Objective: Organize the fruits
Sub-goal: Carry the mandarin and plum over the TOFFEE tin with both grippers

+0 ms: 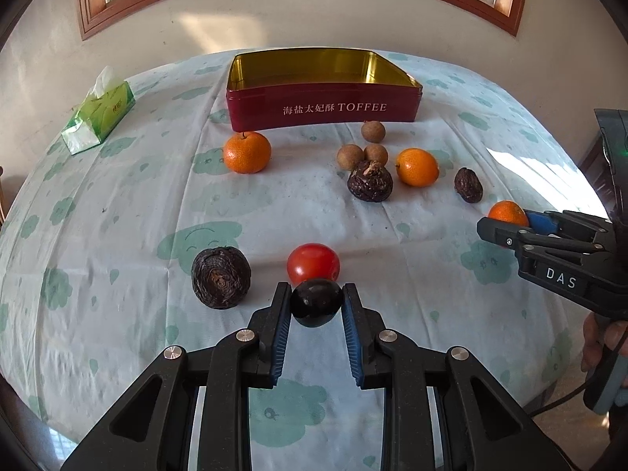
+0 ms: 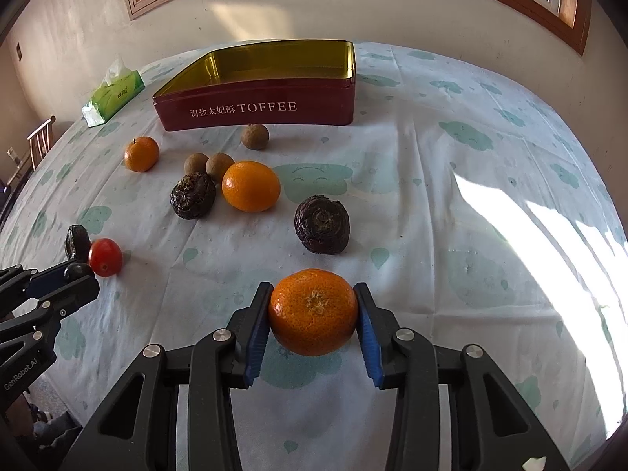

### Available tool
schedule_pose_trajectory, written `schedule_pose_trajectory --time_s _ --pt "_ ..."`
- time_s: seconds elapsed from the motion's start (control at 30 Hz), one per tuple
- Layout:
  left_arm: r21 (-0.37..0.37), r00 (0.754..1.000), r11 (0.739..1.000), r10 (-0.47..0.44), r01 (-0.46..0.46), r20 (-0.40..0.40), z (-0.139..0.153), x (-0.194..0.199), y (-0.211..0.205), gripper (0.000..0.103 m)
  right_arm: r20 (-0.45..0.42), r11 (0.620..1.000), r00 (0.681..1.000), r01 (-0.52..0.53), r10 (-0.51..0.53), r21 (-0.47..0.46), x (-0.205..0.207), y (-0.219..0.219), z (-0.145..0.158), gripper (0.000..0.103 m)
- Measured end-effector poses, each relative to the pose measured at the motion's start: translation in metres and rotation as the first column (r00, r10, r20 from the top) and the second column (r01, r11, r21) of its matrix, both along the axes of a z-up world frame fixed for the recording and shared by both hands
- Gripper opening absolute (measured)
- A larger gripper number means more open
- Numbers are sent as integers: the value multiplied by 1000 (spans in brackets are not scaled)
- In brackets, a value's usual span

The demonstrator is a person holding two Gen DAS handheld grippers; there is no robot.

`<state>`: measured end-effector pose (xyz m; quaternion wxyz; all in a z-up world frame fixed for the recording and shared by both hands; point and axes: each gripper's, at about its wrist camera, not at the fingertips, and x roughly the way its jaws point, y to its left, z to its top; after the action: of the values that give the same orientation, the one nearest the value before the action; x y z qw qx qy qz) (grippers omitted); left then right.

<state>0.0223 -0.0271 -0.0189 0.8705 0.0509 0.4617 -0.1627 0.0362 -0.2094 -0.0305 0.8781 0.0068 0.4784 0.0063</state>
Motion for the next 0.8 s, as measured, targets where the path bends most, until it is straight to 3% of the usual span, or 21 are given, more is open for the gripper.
schedule_pose_trajectory --time_s 0.37,0.8 --pt "-35 995 999 27 -24 94 43 34 8 27 57 1000 998 -5 5 0 22 -14 34 38" --pt "-24 979 998 56 -53 197 75 146 9 27 132 997 988 -81 81 -11 119 -8 72 38"
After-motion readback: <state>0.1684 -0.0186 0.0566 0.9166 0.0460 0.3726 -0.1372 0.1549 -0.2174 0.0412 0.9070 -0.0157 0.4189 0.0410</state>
